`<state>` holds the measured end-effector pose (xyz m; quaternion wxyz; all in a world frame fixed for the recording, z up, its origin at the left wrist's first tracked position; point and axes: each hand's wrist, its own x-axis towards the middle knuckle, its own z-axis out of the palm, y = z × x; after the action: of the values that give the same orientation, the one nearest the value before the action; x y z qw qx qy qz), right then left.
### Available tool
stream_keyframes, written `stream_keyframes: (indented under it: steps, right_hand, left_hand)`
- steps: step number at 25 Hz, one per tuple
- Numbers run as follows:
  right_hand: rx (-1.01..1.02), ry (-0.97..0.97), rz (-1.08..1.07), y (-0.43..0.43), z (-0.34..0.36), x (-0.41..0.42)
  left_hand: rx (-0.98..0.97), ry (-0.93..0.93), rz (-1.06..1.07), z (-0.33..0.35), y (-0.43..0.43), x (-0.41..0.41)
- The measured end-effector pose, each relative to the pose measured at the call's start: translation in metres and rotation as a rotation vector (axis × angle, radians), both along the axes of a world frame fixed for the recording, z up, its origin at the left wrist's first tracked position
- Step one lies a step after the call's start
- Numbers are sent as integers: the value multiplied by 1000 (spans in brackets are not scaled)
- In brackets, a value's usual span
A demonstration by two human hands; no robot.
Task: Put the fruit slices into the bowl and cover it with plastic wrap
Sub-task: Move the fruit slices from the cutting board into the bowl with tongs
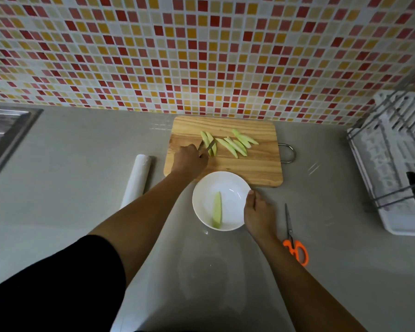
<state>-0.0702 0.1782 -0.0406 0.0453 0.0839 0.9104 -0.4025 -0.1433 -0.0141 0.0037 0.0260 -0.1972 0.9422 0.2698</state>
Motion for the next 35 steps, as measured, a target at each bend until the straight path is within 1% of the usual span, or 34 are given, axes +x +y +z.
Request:
stream_keyframes:
  steps: [3,6,8,12,15,17,20,22,25,27,30,31,33,35]
  right_hand:
    - [-2,10,10,1,0,0]
    - [1,14,2,1,1,-1]
    - [8,18,5,1,2,-1]
    - [4,32,13,1,1,-1]
    - [21,21,15,1,0,-2]
    - [27,18,14,0,0,-2]
    - [29,29,13,0,-1,-2]
    - [30,27,18,0,-2,-3]
    - [26,19,20,0,-1,-3]
    - [29,19,30,1,-1,-3]
    - [33,4,36,1,-1,-4]
    - [33,-7,35,1,-1,-4]
    - [35,-22,24,1,0,-4]
    - [16,-39,12,1,1,-3]
  left_hand:
    - [17,-25,13,2,2,-7]
    - [-103,-63,-68,6,14,-12]
    - [-148,-75,-108,8,22,-13]
    - [-201,-78,-77,13,21,-11]
    - [-282,-58,-32,18,7,-9]
    - [-339,-54,-44,21,-1,-10]
    - [-335,-67,-71,24,-5,-10]
    - [-266,-58,-31,21,-9,-10]
    - [-60,-51,87,15,-18,-9]
    - [125,-45,128,12,-25,-8]
    - [453,35,161,15,-32,-3]
    - [520,39,121,18,-35,-1]
    - [647,-12,-36,27,-42,6]
    - [742,-137,-198,36,-52,12]
